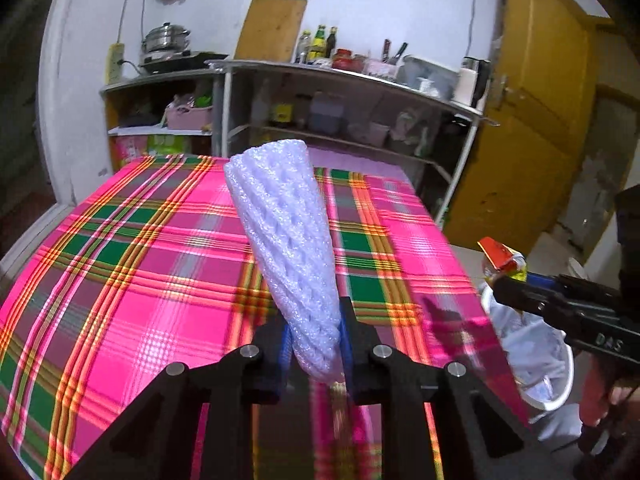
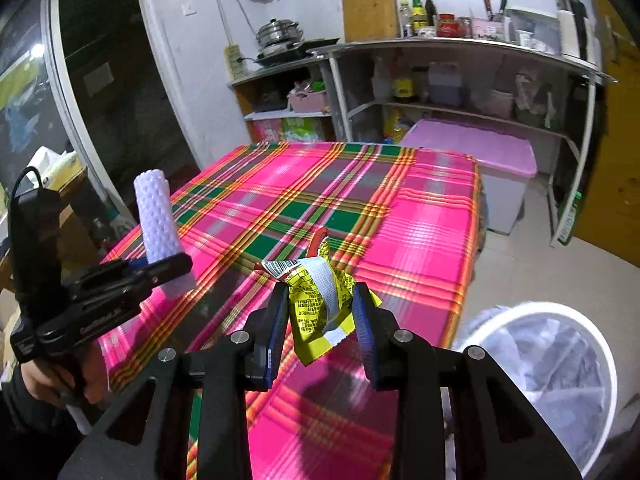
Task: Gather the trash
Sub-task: 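Lift the foam net and yellow wrapper and carry them over the bin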
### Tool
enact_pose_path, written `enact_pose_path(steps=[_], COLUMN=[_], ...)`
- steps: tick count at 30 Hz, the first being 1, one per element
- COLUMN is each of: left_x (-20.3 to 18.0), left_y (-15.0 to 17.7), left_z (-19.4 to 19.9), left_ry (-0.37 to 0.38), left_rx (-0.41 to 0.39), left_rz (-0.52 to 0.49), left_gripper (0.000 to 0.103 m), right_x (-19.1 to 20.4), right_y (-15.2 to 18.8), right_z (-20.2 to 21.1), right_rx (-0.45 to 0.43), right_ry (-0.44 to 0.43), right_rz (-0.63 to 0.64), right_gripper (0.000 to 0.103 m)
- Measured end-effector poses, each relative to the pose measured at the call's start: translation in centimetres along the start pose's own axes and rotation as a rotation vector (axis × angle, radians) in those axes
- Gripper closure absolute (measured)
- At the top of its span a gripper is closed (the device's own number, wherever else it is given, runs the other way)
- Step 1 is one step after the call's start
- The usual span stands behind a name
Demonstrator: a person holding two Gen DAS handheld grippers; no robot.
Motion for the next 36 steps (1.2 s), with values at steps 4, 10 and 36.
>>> enact_pose_path(steps=[4,10,36], left_x=[-1.9,-4.4,-12.9], left_y=[0.6,1.4,3.1], left_z=[1.5,3.3,5.0], left_ry=[0.029,0.064,0.195], left_rx=[-0.009,-0.017,0.004], left_rz=[-0.022,-0.052,-0.165], left_gripper=[0.081,0.081,0.081], right_x=[-0.5,-0.7,-4.6], right_y=[0.5,1.3,3.7], right_z=[1.8,4.3,10.2], right_rx=[-0.02,-0.045,-0.102], right_ry=[0.013,0.028,0.107], right_rz=[-0.013,-0.026,-0.096], right_gripper=[0.07,0.07,0.07])
Point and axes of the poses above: each gripper's, at about its wrist camera, not at the fingertips, and z roughly against the way its jaws point, x to its left, y to its underside, the point moved 9 cm from there along -z, roughly the way its jaws point, and after that the axes turned 3 degrees about y, right-handed, at the moved point
